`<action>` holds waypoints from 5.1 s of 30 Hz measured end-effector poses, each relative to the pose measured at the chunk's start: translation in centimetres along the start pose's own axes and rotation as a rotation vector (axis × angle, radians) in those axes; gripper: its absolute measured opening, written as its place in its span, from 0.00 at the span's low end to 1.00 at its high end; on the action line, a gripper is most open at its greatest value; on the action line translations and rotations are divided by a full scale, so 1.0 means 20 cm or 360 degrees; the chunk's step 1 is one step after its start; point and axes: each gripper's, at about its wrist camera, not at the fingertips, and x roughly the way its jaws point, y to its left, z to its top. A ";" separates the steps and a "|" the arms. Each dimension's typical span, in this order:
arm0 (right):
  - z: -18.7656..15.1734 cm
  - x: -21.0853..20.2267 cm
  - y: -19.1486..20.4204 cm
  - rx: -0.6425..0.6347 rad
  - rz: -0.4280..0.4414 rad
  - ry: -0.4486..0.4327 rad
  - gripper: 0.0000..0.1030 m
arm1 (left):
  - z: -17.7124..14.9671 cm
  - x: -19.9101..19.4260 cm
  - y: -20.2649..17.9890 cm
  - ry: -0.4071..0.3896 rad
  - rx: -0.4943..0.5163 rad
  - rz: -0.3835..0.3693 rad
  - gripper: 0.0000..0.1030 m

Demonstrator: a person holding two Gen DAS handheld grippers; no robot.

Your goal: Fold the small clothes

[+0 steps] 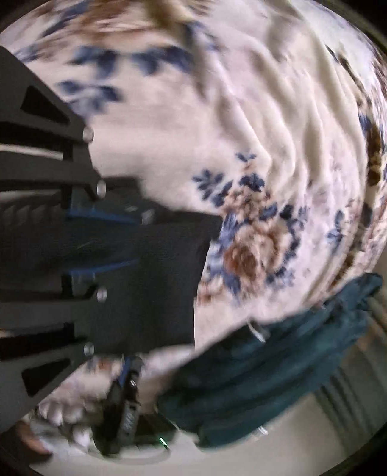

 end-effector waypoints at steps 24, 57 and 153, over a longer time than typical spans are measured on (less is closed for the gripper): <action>-0.73 -0.16 -0.31 0.0078 0.0161 0.0161 0.74 | -0.97 -0.33 0.01 -0.0171 -0.0582 -0.0179 0.74; 0.08 0.46 -0.03 -0.0248 0.0498 0.0568 0.90 | -1.20 0.21 -0.08 -0.0626 -0.1479 -0.0235 0.90; 0.12 0.41 -0.25 -0.0051 0.0580 0.0413 0.76 | -0.38 0.27 0.10 0.0225 -0.0322 -0.0242 0.69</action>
